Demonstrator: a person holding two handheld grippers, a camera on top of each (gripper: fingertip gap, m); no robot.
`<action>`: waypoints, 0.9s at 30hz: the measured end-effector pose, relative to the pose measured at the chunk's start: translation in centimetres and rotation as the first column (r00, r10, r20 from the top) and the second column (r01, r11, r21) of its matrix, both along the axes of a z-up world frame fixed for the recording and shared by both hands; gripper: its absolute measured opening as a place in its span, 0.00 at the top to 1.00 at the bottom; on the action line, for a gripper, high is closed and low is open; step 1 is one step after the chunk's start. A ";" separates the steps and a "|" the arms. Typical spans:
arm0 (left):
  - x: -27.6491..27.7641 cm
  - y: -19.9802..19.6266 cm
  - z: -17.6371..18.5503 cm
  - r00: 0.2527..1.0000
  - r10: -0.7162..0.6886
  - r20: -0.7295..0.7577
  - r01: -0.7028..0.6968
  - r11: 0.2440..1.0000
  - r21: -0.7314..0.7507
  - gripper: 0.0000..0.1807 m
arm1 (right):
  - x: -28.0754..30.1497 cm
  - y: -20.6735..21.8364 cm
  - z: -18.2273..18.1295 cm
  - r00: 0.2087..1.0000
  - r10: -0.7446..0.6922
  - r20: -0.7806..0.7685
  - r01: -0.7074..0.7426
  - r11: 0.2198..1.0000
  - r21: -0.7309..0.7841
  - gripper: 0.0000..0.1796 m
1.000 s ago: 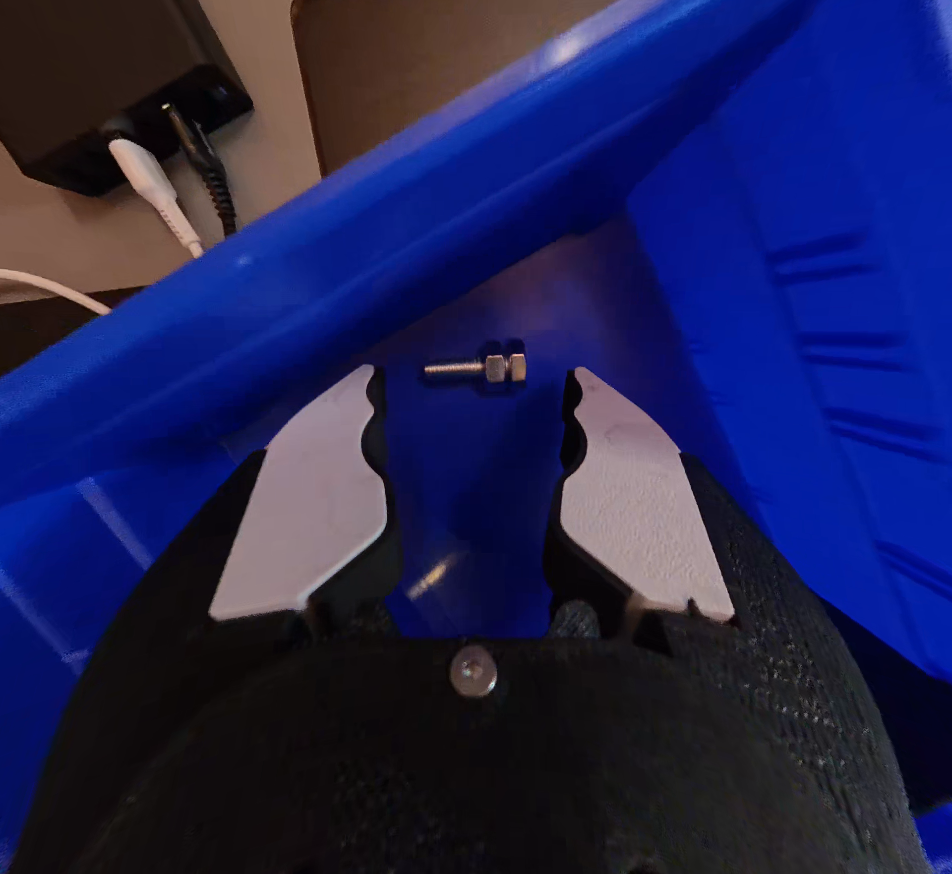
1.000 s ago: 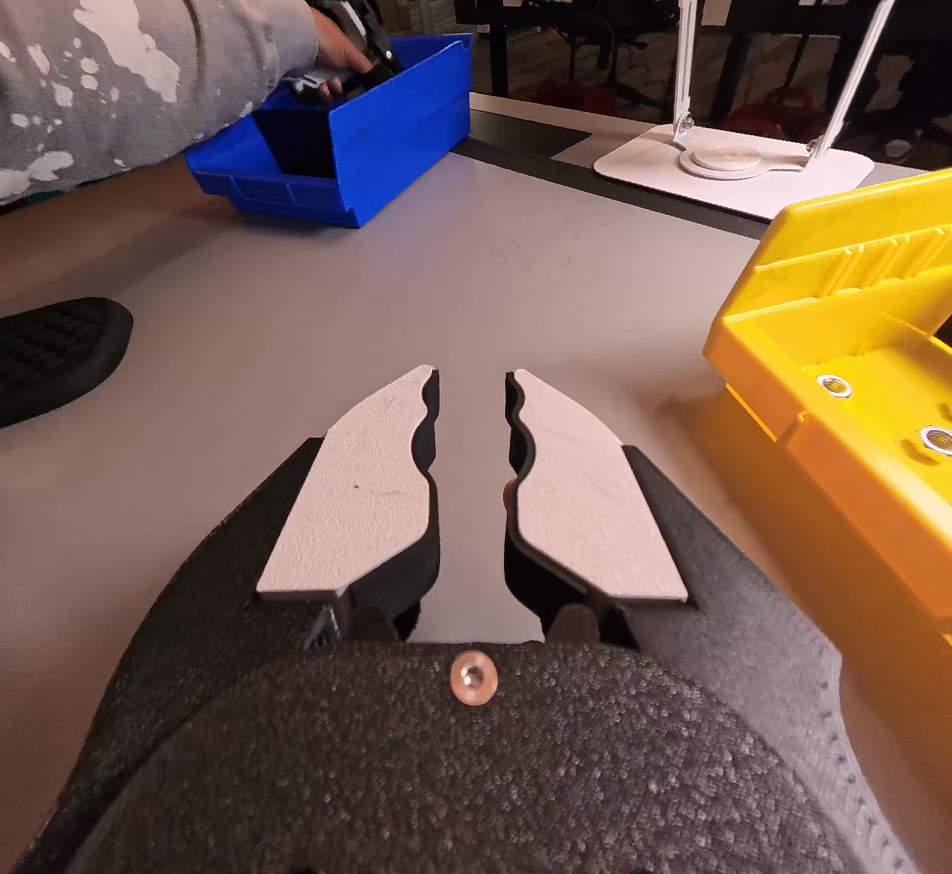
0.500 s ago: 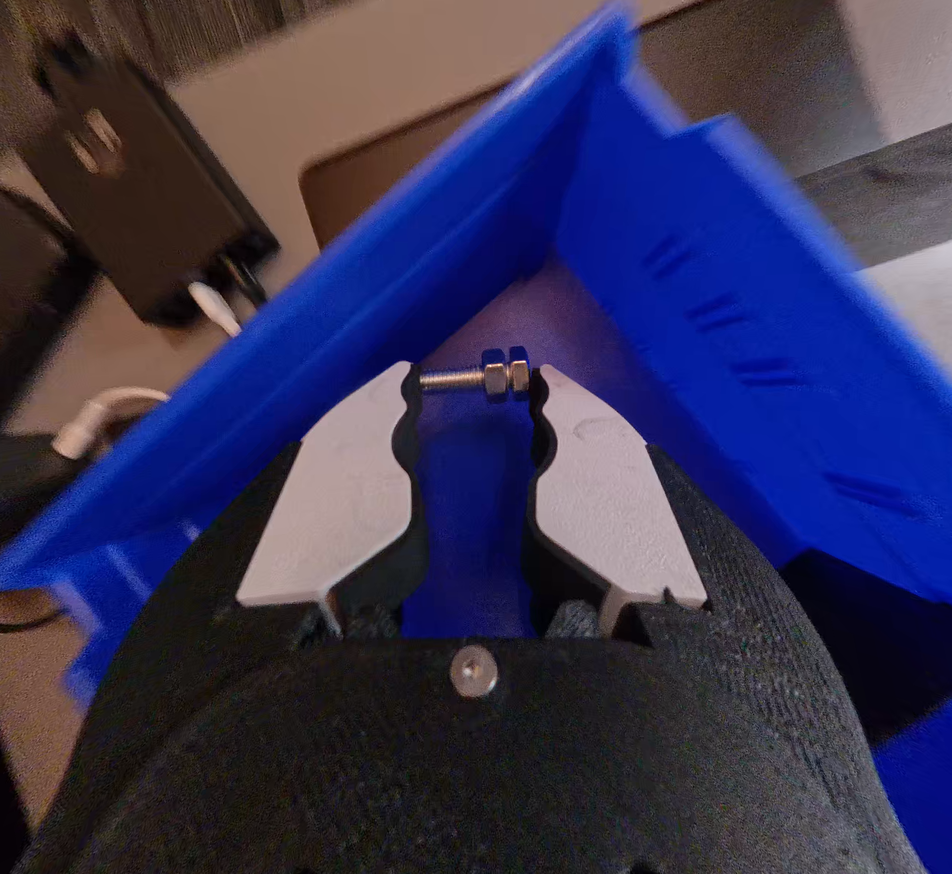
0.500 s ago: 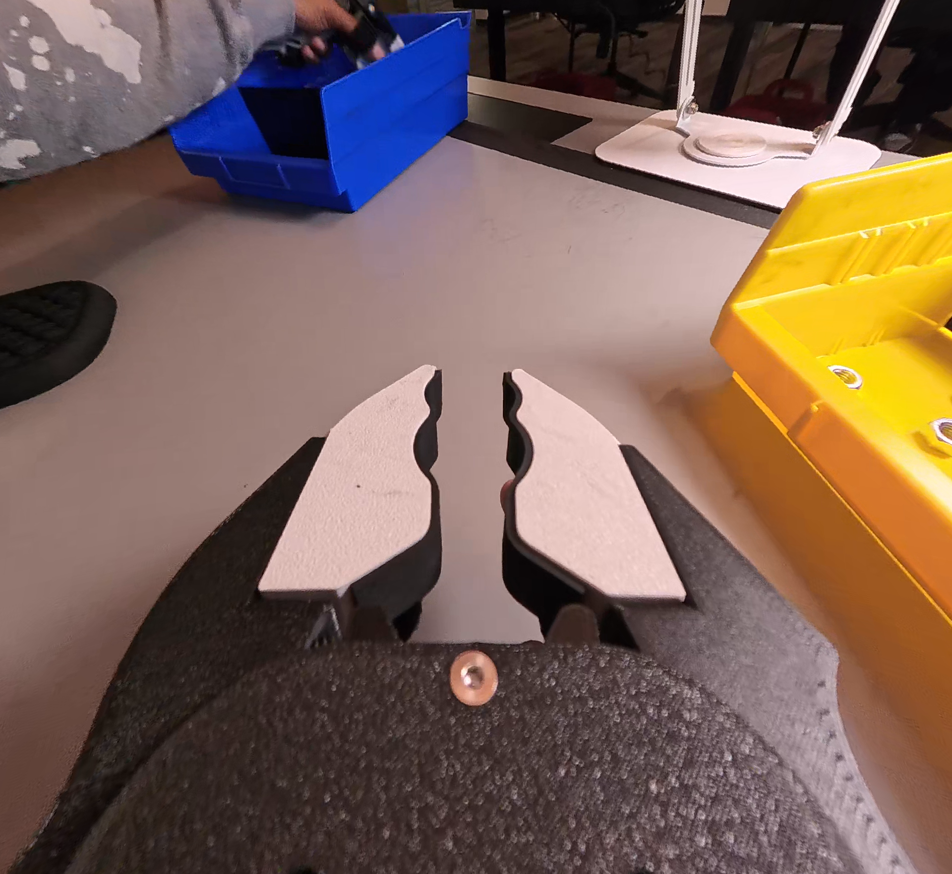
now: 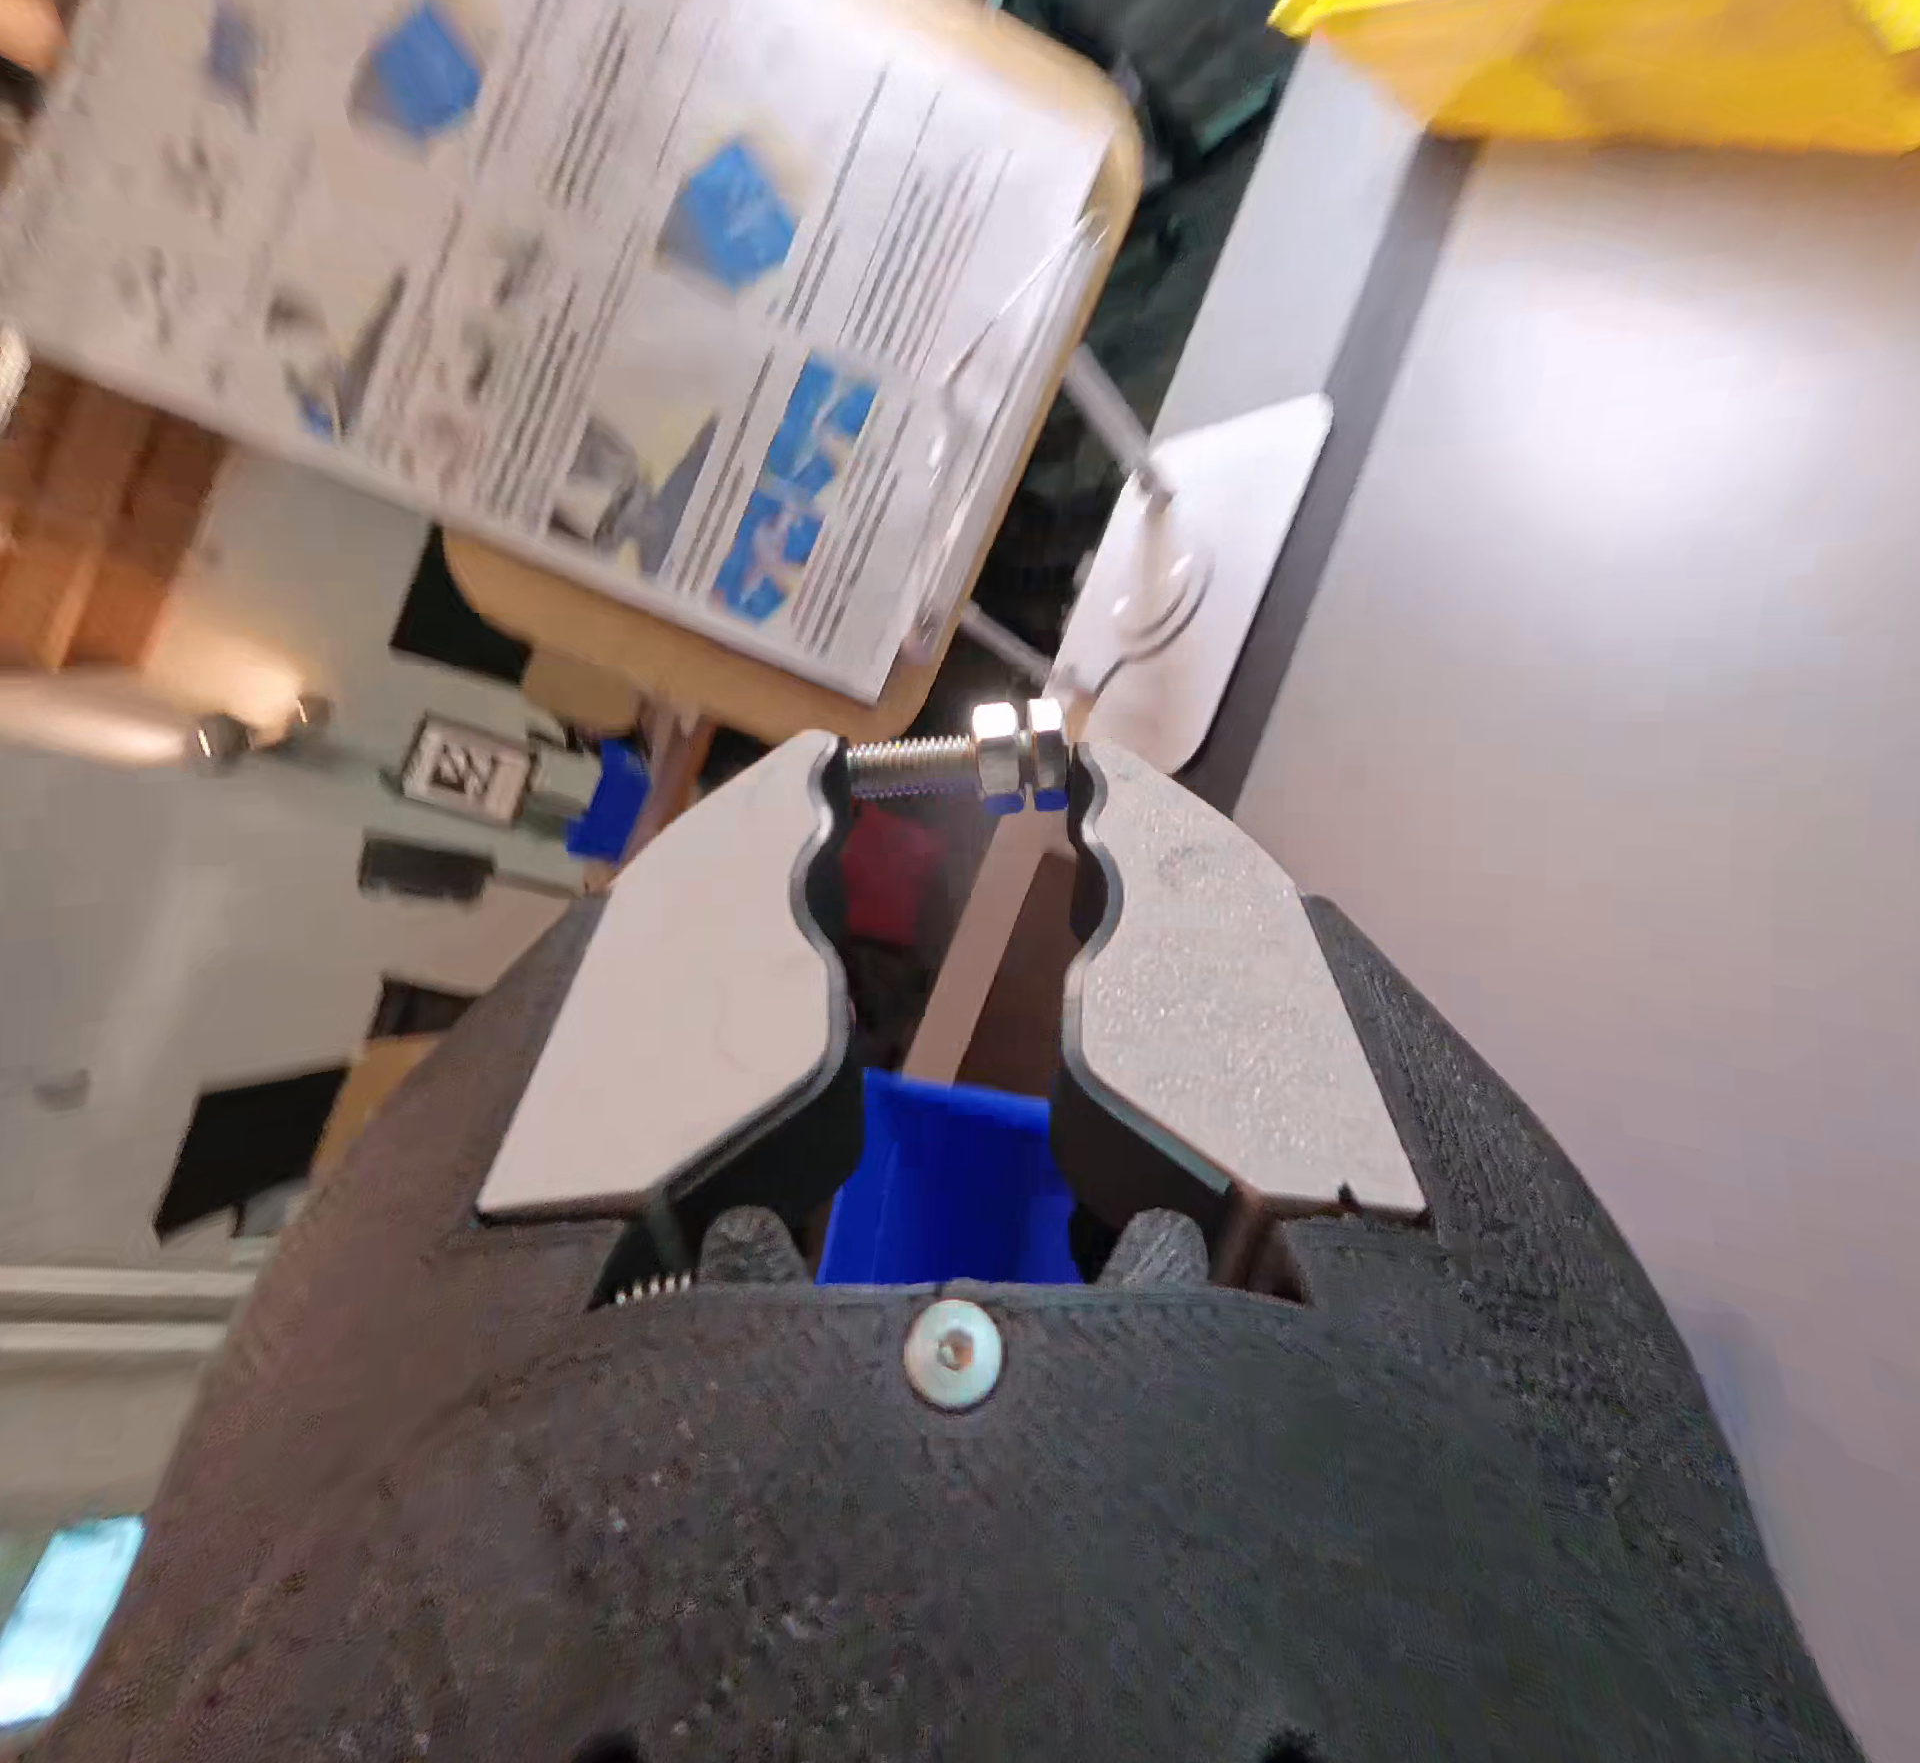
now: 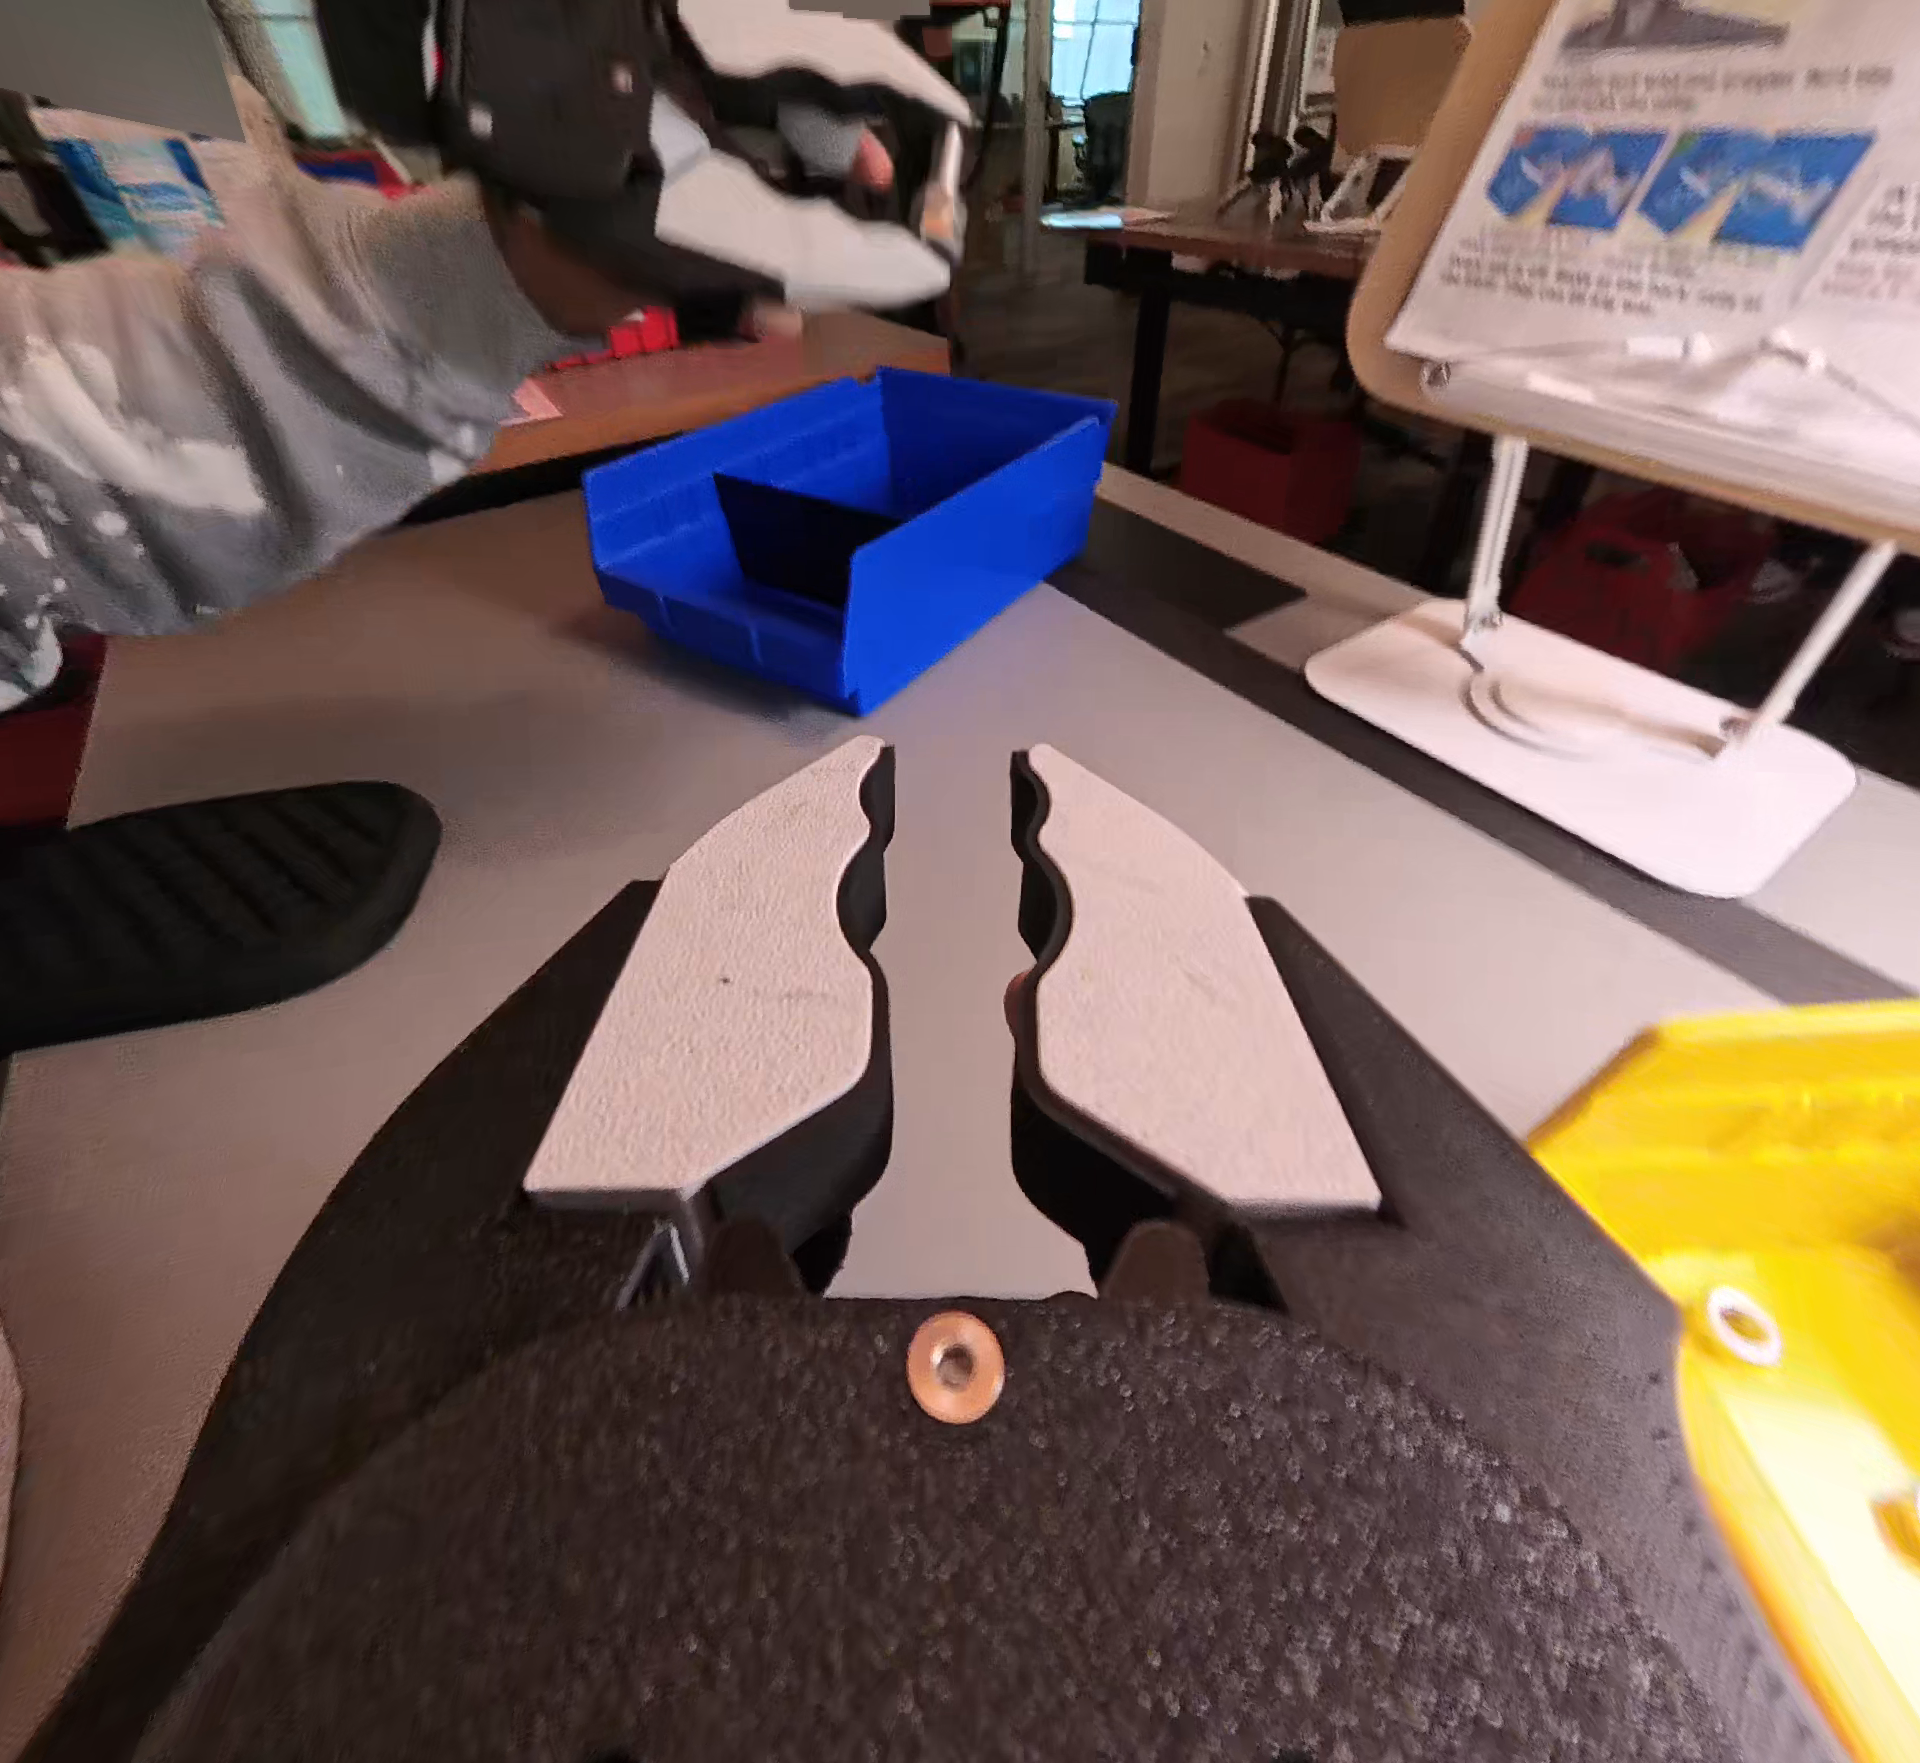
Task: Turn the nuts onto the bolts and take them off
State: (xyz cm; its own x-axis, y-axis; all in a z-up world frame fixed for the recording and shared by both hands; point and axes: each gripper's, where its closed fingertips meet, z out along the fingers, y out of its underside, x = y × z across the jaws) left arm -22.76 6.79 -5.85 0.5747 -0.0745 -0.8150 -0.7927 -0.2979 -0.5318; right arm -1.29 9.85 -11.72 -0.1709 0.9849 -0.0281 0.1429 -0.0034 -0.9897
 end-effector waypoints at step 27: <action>19.2 -4.6 -4.3 0.371 -0.475 0.798 0.416 0.853 0.315 0.78 | -2.8 -7.8 4.6 0.811 0.541 -0.223 -0.578 0.799 -0.166 0.95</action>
State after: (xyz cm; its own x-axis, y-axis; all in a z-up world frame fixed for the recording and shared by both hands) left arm -3.59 2.18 -10.18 0.8590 -0.5117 0.0159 0.0235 0.0083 -0.9997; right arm -4.14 2.09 -7.09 -0.7106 0.6869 -0.1524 0.0304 -0.1865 -0.9820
